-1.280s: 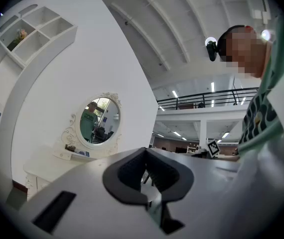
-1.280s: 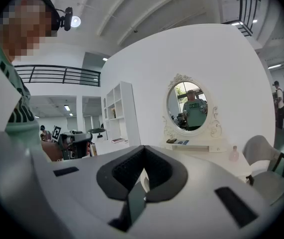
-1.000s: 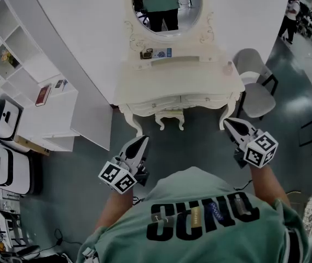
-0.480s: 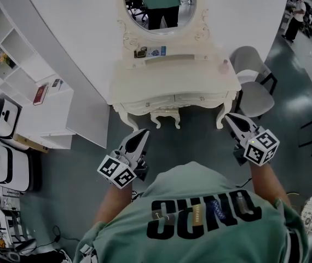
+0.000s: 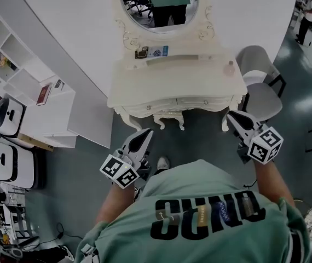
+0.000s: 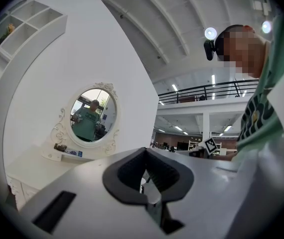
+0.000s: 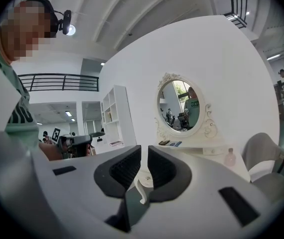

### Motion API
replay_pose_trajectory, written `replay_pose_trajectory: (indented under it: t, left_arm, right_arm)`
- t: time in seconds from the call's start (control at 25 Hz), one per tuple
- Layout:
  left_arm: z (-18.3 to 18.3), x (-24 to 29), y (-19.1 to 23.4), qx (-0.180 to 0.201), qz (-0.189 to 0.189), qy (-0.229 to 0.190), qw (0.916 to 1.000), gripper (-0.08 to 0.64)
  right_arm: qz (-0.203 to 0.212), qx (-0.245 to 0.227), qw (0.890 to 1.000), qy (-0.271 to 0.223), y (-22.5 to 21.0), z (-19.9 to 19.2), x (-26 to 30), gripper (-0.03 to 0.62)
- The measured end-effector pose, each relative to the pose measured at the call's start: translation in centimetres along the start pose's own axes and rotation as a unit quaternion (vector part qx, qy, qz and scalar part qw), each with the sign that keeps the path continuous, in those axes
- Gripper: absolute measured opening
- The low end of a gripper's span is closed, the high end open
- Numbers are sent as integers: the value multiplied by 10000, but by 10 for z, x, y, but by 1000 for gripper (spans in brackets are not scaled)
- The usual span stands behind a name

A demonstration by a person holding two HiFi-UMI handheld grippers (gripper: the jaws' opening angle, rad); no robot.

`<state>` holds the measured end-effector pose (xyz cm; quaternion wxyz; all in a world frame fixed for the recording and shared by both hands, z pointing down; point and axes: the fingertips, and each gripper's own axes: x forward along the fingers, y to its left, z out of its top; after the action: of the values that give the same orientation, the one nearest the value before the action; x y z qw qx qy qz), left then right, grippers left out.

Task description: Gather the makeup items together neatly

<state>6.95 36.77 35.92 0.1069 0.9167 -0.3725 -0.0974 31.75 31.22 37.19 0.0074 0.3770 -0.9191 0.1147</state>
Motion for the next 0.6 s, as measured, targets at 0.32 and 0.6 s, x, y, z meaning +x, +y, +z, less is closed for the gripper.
replay_pose_trajectory:
  t: [0.32,0.6]
  left_arm:
    - [10,64,167,-226,-296,-69,9993,8]
    - [67,147,320,-69,-860,270,9959,8]
  right_arm:
    - [-165,-87,9998,21,-49,14,152,41]
    - [-578,86,9983,-44,-109,58,304,57]
